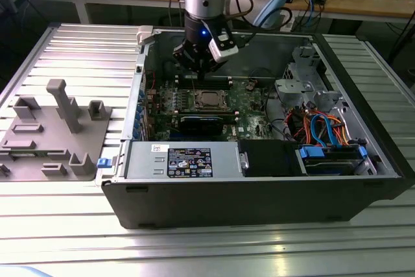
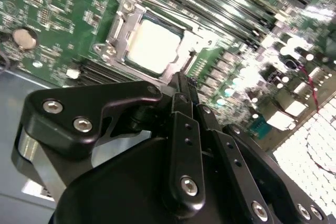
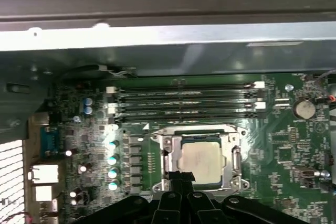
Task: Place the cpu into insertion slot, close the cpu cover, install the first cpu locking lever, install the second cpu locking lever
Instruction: 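Install the first cpu locking lever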
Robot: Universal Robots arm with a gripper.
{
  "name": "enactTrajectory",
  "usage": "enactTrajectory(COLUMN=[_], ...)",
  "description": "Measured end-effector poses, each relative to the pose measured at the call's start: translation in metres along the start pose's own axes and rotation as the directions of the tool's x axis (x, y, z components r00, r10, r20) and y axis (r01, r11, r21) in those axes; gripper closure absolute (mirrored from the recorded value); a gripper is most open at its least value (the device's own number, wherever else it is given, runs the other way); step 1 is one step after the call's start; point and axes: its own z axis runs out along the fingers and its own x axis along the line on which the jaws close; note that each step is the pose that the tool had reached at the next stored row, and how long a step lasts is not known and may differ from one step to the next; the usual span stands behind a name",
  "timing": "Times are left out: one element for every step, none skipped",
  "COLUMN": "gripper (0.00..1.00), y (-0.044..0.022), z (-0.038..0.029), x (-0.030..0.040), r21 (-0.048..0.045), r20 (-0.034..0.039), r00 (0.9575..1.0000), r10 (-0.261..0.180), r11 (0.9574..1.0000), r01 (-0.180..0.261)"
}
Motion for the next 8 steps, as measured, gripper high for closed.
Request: enactTrajectory(gripper=[0.89, 0.89, 0.89, 0.89, 0.89, 0.89, 0.89, 0.89], y=[-0.0001, -0.0001, -0.0001, -0.0001, -0.0001, -0.0001, -0.0003, -0.0004], z=[0.0001, 0.0001, 0.0002, 0.0002, 0.0003, 0.0003, 0.0003, 0.0004], x=[0.0023, 0.0031, 0.0034, 0.0034, 0.0035, 0.0038, 0.0059, 0.0088], r21=[-0.0003, -0.0005, -0.0006, -0.0007, -0.0010, -0.0011, -0.0012, -0.0014], r20=[0.0000, -0.0001, -0.0004, -0.0006, -0.0010, -0.0012, -0.0013, -0.0013], r00=[1.0000, 1.0000, 0.9998, 0.9994, 0.9984, 0.9977, 0.9973, 0.9972], r10=[-0.002, -0.007, -0.019, -0.033, -0.057, -0.067, -0.073, -0.074], r11=[1.0000, 1.0000, 0.9998, 0.9994, 0.9984, 0.9977, 0.9973, 0.9972], r01=[0.002, 0.007, 0.019, 0.033, 0.057, 0.067, 0.073, 0.074])
